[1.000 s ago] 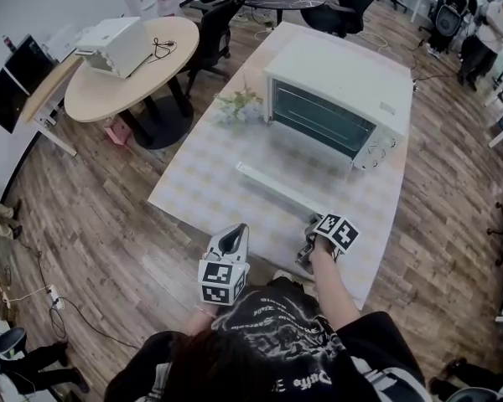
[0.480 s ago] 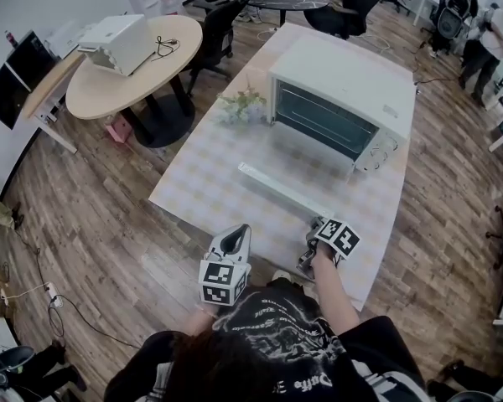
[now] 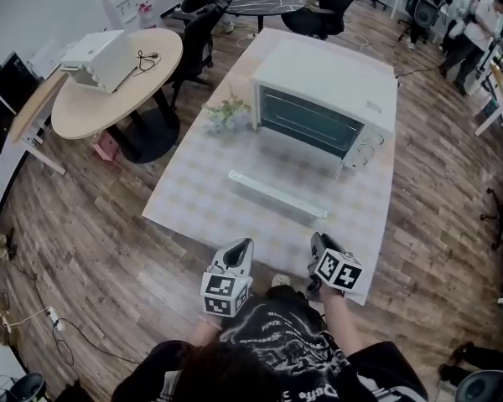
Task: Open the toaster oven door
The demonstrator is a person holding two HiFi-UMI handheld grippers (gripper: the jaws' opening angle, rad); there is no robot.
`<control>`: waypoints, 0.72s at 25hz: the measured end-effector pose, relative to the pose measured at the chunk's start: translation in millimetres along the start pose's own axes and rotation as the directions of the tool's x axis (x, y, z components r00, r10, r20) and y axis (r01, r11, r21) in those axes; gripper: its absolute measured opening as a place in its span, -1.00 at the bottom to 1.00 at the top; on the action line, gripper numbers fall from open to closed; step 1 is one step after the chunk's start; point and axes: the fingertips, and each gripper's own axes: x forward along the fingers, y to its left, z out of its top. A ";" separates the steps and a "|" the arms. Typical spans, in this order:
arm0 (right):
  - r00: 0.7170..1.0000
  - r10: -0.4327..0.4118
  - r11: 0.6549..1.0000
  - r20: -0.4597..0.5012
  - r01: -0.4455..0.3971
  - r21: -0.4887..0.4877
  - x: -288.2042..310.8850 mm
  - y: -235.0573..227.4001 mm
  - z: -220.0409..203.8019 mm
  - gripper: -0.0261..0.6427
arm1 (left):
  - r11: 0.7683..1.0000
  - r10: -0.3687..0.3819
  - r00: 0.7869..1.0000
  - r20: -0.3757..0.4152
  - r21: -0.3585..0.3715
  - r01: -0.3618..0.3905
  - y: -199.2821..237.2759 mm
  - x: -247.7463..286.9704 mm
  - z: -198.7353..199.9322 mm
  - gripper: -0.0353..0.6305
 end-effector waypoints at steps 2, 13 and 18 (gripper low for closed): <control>0.998 0.019 0.994 0.062 -0.011 -0.113 -17.5 8.3 10.1 -0.59 | 0.998 -0.059 0.998 0.010 0.002 0.059 -9.6 -2.1 0.4 -0.83; 0.982 -0.047 0.911 0.185 0.118 -0.396 -82.2 22.7 -10.9 -0.64 | 0.983 -0.181 0.983 0.040 0.026 0.180 -35.3 -13.6 -11.3 -0.83; 0.975 -0.067 0.898 0.211 0.152 -0.414 -89.2 26.6 -8.9 -0.67 | 0.990 -0.135 0.991 -0.014 0.034 0.135 -27.0 -14.6 -21.8 -0.83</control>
